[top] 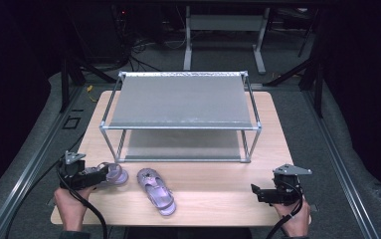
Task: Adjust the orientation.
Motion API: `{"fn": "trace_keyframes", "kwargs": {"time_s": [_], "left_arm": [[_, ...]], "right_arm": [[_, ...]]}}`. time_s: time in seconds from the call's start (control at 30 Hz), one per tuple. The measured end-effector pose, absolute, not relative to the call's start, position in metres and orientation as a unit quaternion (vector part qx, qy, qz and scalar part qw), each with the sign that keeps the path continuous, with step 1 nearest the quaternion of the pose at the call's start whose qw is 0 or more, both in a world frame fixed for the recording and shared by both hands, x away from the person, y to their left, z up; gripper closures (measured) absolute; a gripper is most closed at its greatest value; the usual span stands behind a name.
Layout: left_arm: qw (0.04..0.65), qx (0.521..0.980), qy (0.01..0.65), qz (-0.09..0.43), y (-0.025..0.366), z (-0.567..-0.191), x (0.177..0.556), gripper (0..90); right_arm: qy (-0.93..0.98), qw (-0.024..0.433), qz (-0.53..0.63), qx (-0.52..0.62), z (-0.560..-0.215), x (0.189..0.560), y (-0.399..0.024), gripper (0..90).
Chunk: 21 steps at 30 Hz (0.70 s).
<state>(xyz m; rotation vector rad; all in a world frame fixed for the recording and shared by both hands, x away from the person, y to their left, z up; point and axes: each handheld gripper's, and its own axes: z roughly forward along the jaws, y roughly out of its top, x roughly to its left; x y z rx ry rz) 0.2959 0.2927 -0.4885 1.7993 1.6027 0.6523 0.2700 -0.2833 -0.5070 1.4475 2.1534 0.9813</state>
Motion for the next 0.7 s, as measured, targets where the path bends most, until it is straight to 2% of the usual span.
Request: {"fn": "trace_keyframes", "kwargs": {"time_s": [0.13, 0.47, 0.7], "left_arm": [[0.307, 0.689, 0.612, 0.239, 0.295, -0.493, 0.304, 30.3], [0.285, 0.709, 0.606, 0.222, 0.294, -0.503, 0.319, 49.4], [0.271, 0.704, 0.618, 0.221, 0.295, -0.507, 0.322, 64.0]], "right_arm": [[0.760, 0.186, 0.348, 0.516, -0.508, 0.269, -0.284, 4.8], [0.766, 0.177, 0.341, 0.515, -0.510, 0.271, -0.282, 5.1], [0.767, 0.176, 0.337, 0.517, -0.512, 0.271, -0.282, 5.1]]}}
